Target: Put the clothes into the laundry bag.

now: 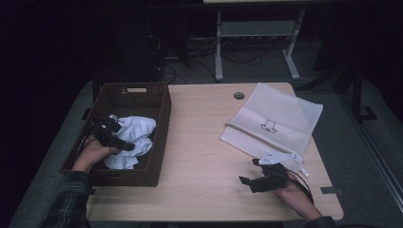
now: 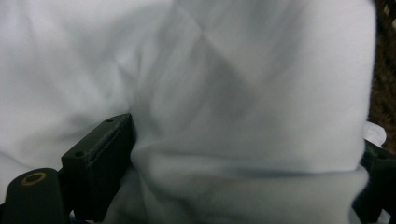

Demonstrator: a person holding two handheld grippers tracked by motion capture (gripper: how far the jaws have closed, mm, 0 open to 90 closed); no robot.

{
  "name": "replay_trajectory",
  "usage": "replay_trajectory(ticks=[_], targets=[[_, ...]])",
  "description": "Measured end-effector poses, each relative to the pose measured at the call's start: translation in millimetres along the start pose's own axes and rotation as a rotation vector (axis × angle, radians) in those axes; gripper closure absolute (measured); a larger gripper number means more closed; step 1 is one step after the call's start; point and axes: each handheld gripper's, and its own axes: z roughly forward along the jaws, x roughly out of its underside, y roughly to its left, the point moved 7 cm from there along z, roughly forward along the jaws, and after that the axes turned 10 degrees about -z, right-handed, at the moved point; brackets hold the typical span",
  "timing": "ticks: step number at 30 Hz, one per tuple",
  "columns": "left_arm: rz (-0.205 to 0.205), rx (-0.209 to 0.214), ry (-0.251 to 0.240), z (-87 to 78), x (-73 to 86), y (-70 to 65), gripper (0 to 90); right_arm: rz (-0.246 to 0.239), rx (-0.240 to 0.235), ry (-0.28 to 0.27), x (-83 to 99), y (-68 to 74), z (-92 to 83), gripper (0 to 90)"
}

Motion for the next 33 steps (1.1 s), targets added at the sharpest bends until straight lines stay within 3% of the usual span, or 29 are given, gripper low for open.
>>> replay_trajectory(ticks=[4, 10, 14, 20, 24, 27, 33], targets=[[-0.003, 0.018, -0.008, 2.2, 2.1, -0.1, 10.4, -0.008, -0.007, 0.002, -0.2, 1.6, -0.3, 14.2], [0.011, 0.011, -0.002, 3.3, 4.4, -3.6, 15.6, -0.013, -0.01, -0.001, -0.4, 2.2, -1.6, 14.3], [0.016, 0.01, 0.013, 1.1, 5.5, -4.8, 26.0, -0.017, -0.011, 0.002, -0.1, 2.5, -1.8, 14.2], [0.011, 0.004, 0.027, -4.3, 7.1, -4.5, 49.1, -0.019, -0.012, 0.0, 0.0, 2.7, -2.5, 14.3], [-0.028, 0.024, 0.046, -7.8, 7.3, -3.0, 60.0, -0.014, -0.012, -0.002, -0.2, 2.6, -2.7, 14.3], [-0.058, 0.047, 0.057, -10.7, 8.1, -1.0, 63.7, -0.012, -0.012, -0.002, -0.2, 2.2, -2.5, 14.3], [-0.051, 0.049, 0.056, -15.8, 6.5, 0.0, 65.8, -0.012, -0.011, -0.002, -0.1, 1.2, -2.1, 14.3]])
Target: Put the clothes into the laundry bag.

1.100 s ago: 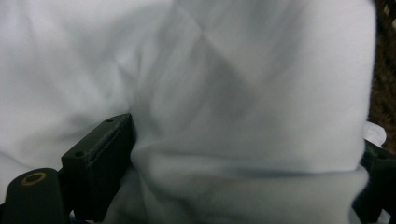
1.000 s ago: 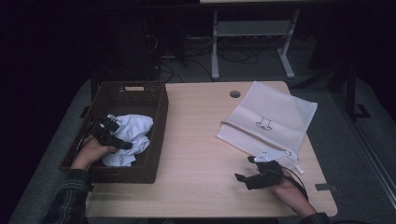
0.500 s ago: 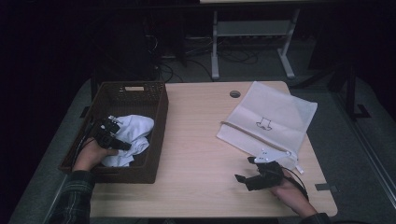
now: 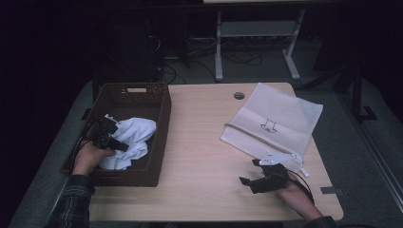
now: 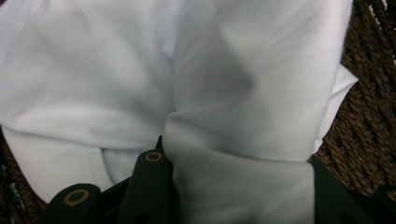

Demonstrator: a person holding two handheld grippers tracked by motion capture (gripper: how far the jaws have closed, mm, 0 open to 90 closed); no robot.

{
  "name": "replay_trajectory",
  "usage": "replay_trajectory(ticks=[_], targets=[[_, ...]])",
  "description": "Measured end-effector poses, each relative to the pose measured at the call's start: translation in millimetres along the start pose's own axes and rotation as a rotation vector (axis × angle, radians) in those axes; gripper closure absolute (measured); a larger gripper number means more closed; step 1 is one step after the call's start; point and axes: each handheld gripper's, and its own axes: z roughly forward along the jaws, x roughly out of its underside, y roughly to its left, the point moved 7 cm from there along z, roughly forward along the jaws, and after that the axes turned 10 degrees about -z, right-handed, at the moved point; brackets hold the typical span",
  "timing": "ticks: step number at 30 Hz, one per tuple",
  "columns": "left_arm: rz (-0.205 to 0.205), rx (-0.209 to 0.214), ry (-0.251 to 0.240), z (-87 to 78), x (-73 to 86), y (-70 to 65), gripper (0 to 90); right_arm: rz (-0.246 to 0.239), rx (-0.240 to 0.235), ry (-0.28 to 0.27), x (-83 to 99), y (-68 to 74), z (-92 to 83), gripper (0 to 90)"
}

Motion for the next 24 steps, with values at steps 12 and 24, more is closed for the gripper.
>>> replay_trajectory(ticks=[12, 24], targets=[[0.009, 0.043, -0.07, -15.0, -7.9, -5.1, 66.4, 0.005, 0.004, -0.002, 0.1, -1.1, -0.4, 14.4], [0.01, 0.083, -0.149, -42.6, -15.5, -12.1, 66.5, 0.003, 0.006, -0.005, -0.4, -0.9, 0.3, 14.5]])
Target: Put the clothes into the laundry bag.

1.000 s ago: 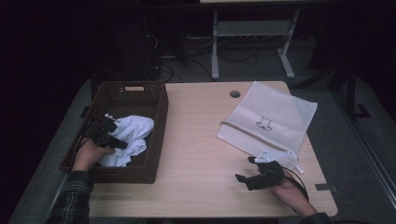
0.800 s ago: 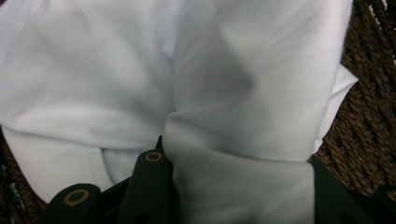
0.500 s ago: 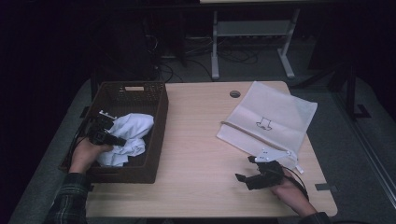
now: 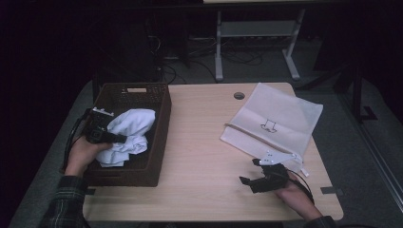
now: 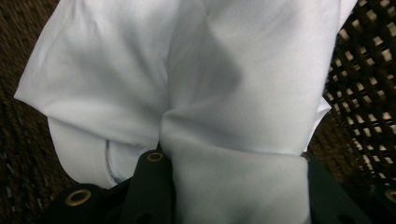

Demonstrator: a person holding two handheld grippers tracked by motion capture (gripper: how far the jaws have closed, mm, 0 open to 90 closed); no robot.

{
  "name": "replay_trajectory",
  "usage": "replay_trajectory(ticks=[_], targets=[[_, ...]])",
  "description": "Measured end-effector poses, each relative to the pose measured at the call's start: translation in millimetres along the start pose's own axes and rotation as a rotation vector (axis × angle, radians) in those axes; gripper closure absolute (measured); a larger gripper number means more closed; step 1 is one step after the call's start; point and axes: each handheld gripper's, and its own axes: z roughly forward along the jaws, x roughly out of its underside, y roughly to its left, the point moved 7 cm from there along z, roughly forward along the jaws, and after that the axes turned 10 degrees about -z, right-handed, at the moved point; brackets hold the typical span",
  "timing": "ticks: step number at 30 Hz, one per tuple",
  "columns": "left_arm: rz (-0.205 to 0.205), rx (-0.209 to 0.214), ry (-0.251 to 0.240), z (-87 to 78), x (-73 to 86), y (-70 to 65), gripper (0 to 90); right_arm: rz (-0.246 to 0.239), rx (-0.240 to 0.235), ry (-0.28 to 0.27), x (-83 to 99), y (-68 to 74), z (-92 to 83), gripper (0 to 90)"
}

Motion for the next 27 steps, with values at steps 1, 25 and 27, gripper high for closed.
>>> replay_trajectory(ticks=[1, 25, 27], targets=[[-0.003, 0.008, -0.008, -2.3, -1.3, -1.8, 66.6, 0.0, 0.0, 0.0, 0.0, -0.1, 0.1, 14.5], [0.022, 0.121, -0.158, -45.7, -32.6, -51.4, 68.7, 0.005, 0.0, -0.007, -1.2, -1.1, 0.2, 14.5], [0.059, 0.068, -0.126, -52.6, -35.8, -56.4, 68.7, 0.004, -0.002, -0.008, -2.0, -1.1, 0.6, 14.5]])
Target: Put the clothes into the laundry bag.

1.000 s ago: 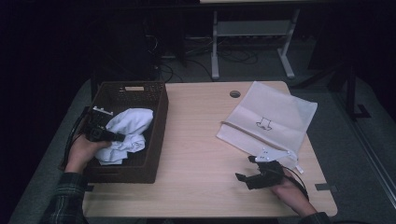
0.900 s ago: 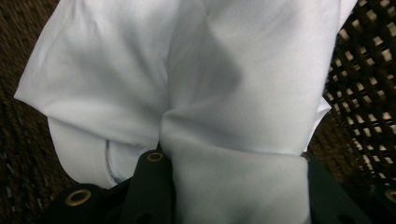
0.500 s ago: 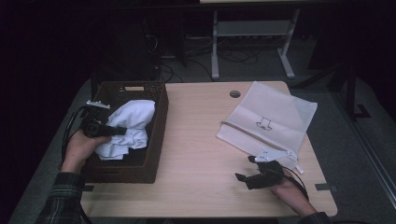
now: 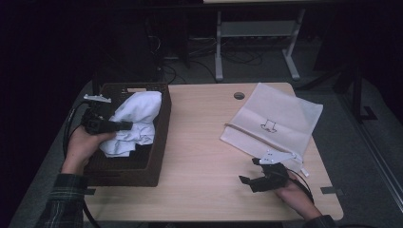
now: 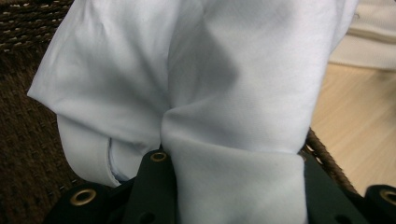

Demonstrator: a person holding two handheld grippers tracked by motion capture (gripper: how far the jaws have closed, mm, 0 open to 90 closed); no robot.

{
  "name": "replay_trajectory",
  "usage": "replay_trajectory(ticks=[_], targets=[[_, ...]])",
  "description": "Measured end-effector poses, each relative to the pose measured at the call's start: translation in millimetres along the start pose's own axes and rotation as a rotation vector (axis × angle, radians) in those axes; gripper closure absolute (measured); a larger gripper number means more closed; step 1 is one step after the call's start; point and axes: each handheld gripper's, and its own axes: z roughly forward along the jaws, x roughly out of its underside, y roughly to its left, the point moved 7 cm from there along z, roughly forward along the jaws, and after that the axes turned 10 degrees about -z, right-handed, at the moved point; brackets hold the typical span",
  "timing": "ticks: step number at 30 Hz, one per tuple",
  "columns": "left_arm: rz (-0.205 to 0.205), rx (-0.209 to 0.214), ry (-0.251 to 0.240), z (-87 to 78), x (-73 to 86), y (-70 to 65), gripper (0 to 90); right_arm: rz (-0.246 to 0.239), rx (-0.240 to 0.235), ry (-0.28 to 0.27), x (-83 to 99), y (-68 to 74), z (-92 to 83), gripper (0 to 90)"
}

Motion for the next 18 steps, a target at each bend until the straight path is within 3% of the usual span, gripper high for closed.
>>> replay_trajectory(ticks=[2, 7, 18], targets=[[0.026, -0.021, 0.003, -6.8, -6.2, -6.9, 68.7, -0.004, -0.001, 0.0, -1.5, -0.2, 1.1, 14.5], [0.069, -0.012, -0.029, -22.1, -24.0, -28.6, 68.7, -0.01, -0.008, -0.003, -4.3, 0.0, 3.3, 14.5], [0.148, 0.076, -0.035, -20.0, -42.0, -80.5, 68.7, -0.016, -0.015, -0.012, -7.0, -0.5, 3.6, 14.5]])
